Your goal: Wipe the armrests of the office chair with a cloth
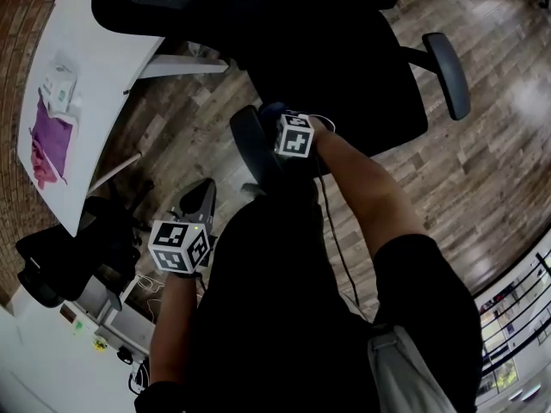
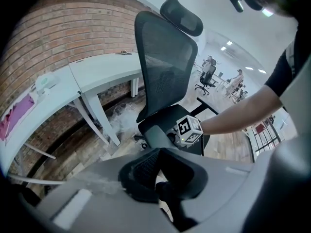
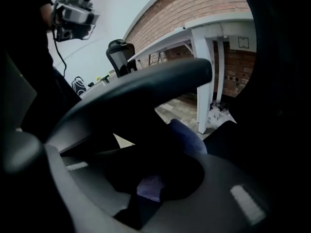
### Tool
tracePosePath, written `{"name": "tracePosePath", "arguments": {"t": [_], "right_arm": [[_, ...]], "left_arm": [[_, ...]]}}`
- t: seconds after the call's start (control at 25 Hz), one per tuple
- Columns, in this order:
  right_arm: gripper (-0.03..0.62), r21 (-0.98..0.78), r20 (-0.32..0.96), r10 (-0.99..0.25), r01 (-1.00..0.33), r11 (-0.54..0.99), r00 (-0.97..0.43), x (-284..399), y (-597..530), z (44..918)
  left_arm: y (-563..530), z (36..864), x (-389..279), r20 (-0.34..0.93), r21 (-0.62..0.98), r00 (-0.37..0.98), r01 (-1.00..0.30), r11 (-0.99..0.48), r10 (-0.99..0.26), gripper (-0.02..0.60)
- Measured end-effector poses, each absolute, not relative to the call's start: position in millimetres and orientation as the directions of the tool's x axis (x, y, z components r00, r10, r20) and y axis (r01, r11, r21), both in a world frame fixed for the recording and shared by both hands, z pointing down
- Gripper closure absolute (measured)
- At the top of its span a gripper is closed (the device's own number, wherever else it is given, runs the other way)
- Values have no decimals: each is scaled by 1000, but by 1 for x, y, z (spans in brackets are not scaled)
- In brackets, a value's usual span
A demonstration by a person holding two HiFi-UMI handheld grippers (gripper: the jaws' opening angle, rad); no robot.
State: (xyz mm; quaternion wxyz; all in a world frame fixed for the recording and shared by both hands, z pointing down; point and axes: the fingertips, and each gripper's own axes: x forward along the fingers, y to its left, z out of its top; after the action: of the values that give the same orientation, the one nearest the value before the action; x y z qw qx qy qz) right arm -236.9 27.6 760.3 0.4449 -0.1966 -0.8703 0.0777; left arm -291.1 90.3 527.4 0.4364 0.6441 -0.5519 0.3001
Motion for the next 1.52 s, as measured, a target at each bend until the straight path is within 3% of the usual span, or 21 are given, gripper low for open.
{"name": "tracePosePath", "arguments": {"t": [0.56,0.76,1.04,1.24,1.52], "right_arm": [[523,-547,706,495,54,835,-507,-252,11,814],[526,-615,698,490,-87,783,-523,-241,7,815],[525,-650,646,508,-62,757,-570,-226,35,772],[526,-539,712,289,-233,810,-640,-213,10,732],[526,-339,751,-201,-629,699,-628,-209,-6,658]], "left_arm": [[124,542,-323,887,247,167,-959,138,-431,575],[122,536,-337,872,251,161,-958,139,-462,575],[123,528,-347,828,293,199,-950,103,-524,575],[114,528,-362,777,342,268,-939,25,-570,575],[128,535,-423,732,405,416,-902,-147,-540,575]]}}
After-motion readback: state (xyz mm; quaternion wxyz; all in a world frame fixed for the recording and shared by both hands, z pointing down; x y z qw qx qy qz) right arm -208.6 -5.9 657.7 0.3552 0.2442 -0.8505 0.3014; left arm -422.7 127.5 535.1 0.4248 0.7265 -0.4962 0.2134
